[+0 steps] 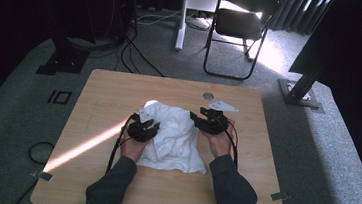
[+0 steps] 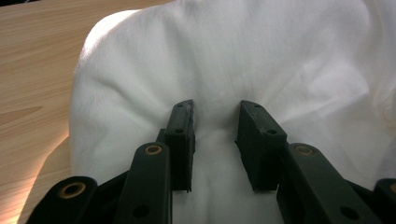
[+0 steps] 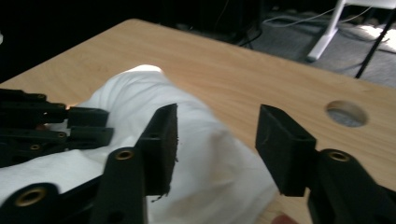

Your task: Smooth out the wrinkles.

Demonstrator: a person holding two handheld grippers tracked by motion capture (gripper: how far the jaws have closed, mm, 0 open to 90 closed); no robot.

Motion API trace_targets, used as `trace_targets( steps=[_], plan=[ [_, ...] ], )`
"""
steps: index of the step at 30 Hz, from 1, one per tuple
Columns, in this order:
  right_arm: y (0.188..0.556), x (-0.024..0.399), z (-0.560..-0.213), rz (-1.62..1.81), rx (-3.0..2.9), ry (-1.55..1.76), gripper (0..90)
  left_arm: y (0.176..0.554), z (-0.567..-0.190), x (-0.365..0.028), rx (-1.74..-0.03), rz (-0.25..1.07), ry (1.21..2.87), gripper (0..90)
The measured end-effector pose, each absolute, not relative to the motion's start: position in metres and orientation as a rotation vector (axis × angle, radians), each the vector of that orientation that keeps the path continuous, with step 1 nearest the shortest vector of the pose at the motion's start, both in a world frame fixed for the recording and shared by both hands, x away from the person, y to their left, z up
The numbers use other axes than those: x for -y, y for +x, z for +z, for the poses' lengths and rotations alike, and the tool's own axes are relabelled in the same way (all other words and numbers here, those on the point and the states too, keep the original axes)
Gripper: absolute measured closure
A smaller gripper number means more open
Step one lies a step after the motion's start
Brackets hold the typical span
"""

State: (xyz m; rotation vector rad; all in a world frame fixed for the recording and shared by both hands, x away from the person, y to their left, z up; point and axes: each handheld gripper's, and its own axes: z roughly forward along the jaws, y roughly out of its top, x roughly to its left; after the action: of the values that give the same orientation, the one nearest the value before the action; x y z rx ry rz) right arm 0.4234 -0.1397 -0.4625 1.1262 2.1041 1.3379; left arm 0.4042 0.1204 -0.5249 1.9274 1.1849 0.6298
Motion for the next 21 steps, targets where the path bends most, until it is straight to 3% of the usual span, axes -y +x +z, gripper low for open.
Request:
trace_targets(
  steps=[1, 3, 5, 6, 7, 8, 9, 10, 20, 21],
  plan=[
    [0.423, 0.14, -0.463, 1.338, -2.104, 1.126, 44.7, 0.404, -0.525, -0.119, -1.189, 0.636, 1.928, 66.8],
    [0.432, 0.126, -0.474, 1.272, -2.183, 1.162, 35.4, 0.403, -0.526, -0.117, -1.195, 0.653, 1.926, 66.8],
    [0.44, 0.117, -0.487, 1.192, -2.23, 1.179, 37.8, 0.402, -0.527, -0.117, -1.191, 0.661, 1.926, 66.8],
    [0.444, 0.115, -0.494, 1.156, -2.263, 1.194, 48.0, 0.402, -0.527, -0.117, -1.191, 0.659, 1.924, 66.9],
    [0.444, 0.115, -0.494, 1.156, -2.263, 1.194, 48.0, 0.402, -0.527, -0.117, -1.191, 0.659, 1.924, 67.0],
    [0.449, 0.116, -0.504, 1.098, -2.295, 1.193, 72.4, 0.402, -0.528, -0.117, -1.191, 0.656, 1.923, 67.0],
    [0.452, 0.12, -0.505, 1.095, -2.29, 1.209, 80.9, 0.402, -0.528, -0.117, -1.191, 0.656, 1.923, 67.2],
    [0.453, 0.126, -0.504, 1.13, -2.279, 1.229, 82.9, 0.403, -0.528, -0.117, -1.185, 0.654, 1.933, 67.3],
    [0.454, 0.18, -0.492, 1.054, -2.095, 1.386, 89.1, 0.403, -0.529, -0.119, -1.19, 0.647, 1.929, 67.7],
    [0.447, 0.186, -0.488, 1.135, -2.102, 1.384, 70.4, 0.403, -0.528, -0.117, -1.201, 0.653, 1.931, 67.7]
  ],
)
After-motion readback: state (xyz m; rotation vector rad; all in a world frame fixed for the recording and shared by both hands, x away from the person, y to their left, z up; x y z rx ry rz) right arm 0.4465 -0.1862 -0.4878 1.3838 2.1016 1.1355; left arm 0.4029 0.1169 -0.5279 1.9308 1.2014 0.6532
